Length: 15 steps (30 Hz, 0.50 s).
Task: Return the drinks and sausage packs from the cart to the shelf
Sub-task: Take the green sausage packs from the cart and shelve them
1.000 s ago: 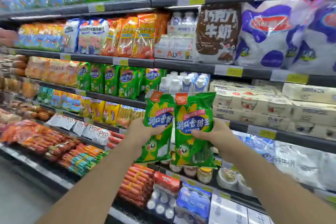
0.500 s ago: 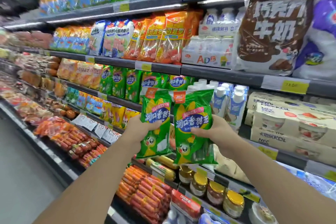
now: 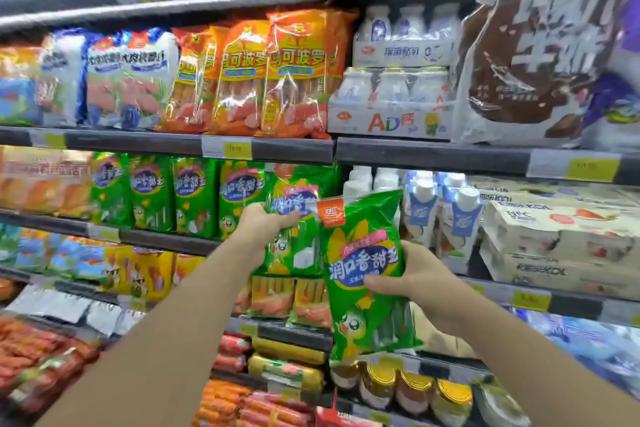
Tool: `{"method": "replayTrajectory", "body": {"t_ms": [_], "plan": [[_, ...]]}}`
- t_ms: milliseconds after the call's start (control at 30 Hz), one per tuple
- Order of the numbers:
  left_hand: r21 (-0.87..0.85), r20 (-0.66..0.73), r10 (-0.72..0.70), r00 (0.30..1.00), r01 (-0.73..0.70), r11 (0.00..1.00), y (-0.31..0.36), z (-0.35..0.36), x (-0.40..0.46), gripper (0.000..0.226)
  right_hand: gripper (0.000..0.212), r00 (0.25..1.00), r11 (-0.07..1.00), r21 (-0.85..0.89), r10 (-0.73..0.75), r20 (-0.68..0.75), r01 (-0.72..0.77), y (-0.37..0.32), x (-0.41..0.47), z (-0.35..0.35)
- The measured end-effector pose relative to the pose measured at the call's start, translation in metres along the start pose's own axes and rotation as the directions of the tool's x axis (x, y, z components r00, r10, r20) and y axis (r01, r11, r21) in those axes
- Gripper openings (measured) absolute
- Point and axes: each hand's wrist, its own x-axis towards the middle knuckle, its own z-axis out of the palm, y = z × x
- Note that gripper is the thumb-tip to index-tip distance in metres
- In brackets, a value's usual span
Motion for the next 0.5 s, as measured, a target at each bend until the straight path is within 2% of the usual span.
{"method": "replayTrajectory", "body": {"t_ms": [100, 233, 433, 500], "plan": [[0.019, 0.078, 0.002, 0.997, -0.004, 1.0, 0.009, 0.003, 0.034, 0.091, 0.043, 0.998, 1.0, 0.003, 0.024, -0.06, -0.024, 0.001, 0.001, 0.009], [0.018, 0.114, 0.028, 0.993, -0.031, 0.999, 0.013, 0.012, 0.076, 0.092, 0.044, 0.993, 0.999, 0.007, 0.049, -0.111, -0.049, 0.004, -0.002, 0.014], [0.146, 0.084, 0.159, 0.984, -0.17, 0.975, 0.006, 0.023, 0.106, 0.096, 0.042, 0.987, 0.998, 0.015, 0.061, -0.146, -0.059, 0.004, 0.001, 0.015], [0.263, 0.088, 0.228, 0.97, -0.244, 0.934, 0.0, 0.025, 0.102, 0.1, 0.044, 0.987, 0.998, 0.023, 0.061, -0.148, -0.058, 0.005, 0.006, 0.018]]}}
